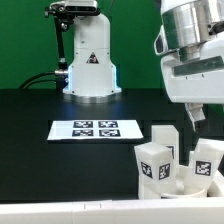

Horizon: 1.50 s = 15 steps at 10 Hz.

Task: Assemble stool

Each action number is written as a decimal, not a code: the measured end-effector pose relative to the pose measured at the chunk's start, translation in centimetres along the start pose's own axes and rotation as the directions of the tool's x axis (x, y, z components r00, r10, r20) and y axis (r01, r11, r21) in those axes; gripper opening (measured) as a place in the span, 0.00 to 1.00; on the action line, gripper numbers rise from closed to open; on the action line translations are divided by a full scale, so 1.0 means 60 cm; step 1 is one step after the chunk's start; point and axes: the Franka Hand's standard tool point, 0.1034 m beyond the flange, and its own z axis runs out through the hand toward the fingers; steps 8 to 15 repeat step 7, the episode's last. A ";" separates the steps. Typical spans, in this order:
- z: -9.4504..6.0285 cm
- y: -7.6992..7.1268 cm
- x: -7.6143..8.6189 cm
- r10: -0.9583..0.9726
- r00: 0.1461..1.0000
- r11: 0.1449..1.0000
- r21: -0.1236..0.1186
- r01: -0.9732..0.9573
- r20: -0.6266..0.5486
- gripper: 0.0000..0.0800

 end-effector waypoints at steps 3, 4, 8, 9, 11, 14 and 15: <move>0.001 0.001 0.002 -0.111 0.994 0.994 -0.005 0.111 -0.005 0.81; 0.001 0.001 0.002 -0.112 0.994 0.994 -0.005 0.112 -0.005 0.81; -0.037 -0.009 0.010 -0.210 0.977 0.978 -0.009 0.210 0.034 0.81; -0.037 -0.009 0.010 -0.210 0.977 0.978 -0.009 0.210 0.034 0.81; -0.037 -0.009 0.010 -0.210 0.977 0.978 -0.009 0.210 0.034 0.81; -0.037 -0.009 0.010 -0.210 0.977 0.978 -0.009 0.210 0.034 0.81; -0.037 -0.009 0.010 -0.210 0.977 0.978 -0.009 0.210 0.034 0.81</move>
Offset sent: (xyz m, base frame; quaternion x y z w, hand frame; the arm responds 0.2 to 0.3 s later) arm 0.0000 0.0000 0.0000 0.0000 0.0000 0.0000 1.0000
